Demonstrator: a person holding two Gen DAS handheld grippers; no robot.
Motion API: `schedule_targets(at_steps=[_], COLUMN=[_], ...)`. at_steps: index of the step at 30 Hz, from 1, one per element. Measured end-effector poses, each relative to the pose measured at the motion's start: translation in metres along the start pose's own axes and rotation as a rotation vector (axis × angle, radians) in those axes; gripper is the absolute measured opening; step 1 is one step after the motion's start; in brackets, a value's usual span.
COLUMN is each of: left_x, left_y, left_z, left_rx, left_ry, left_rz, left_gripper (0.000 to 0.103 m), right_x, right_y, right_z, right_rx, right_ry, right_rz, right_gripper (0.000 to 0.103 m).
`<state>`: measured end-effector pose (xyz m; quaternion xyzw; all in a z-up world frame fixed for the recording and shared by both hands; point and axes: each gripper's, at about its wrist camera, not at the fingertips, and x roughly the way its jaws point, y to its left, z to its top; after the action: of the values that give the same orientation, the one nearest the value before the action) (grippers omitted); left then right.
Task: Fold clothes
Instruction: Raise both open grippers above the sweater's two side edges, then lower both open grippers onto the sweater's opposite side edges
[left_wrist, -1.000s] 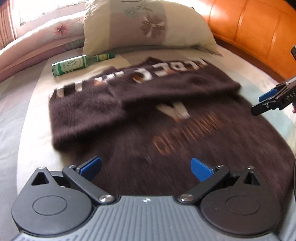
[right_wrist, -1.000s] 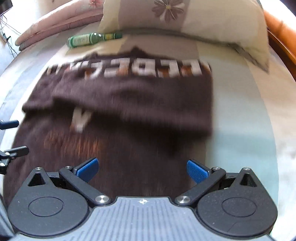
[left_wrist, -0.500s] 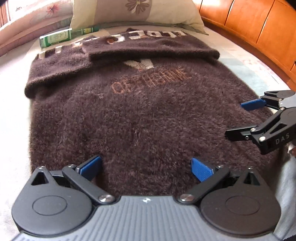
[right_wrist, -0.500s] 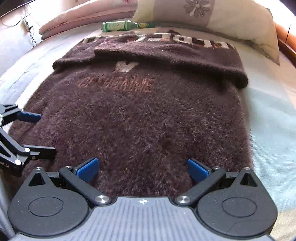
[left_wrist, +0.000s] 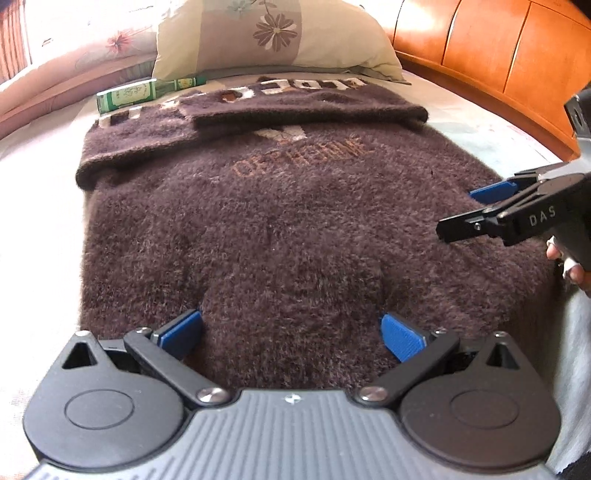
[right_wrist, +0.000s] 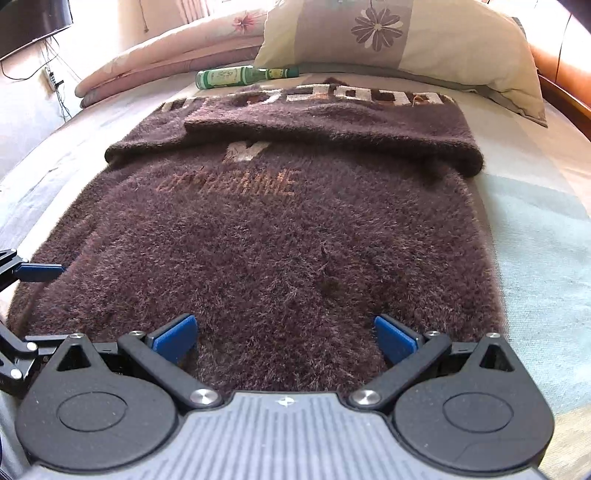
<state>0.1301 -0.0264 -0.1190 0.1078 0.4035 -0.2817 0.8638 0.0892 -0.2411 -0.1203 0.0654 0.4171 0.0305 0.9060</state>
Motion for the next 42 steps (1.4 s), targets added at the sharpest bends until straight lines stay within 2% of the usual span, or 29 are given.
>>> schedule_targets(at_steps=[3,8,13,18,25,29,35,42], left_x=[0.003,0.004,0.005,0.004,-0.013,-0.032,-0.042,-0.044], left_y=[0.000,-0.002,-0.005,-0.010,-0.007,-0.014,-0.044,-0.069], left_z=[0.001,-0.004,-0.002,-0.004,-0.012,-0.022,-0.044,-0.063], left_rx=[-0.041,-0.038,-0.014,0.036,0.112,0.227,0.566,0.697], left_ry=[-0.027,-0.064,-0.052,-0.051,-0.005,-0.010,-0.067,-0.087], left_rz=[0.014,0.030,0.048,0.057,0.053,0.081,0.154,0.104], left_gripper=[0.102,0.102,0.102,0.102,0.102,0.102,0.102,0.102], right_x=[0.000,-0.001,-0.001,0.001,-0.012,-0.034,-0.060,-0.058], right_y=[0.000,0.002,0.004,0.010,0.013,0.013,0.027,0.055], right_z=[-0.002,-0.006,-0.004,-0.001,-0.008,-0.022,-0.037,-0.049], right_rx=[-0.002,-0.019,-0.014,-0.059,-0.145,-0.182,-0.307,-0.442], right_ry=[-0.016,-0.041,-0.035,0.000,0.077,0.092,0.050,0.066], right_rz=[-0.003,-0.008,-0.025,-0.053,-0.064,-0.048,-0.050,-0.004], right_gripper=[0.103,0.103,0.103,0.103,0.103,0.103,0.103,0.103])
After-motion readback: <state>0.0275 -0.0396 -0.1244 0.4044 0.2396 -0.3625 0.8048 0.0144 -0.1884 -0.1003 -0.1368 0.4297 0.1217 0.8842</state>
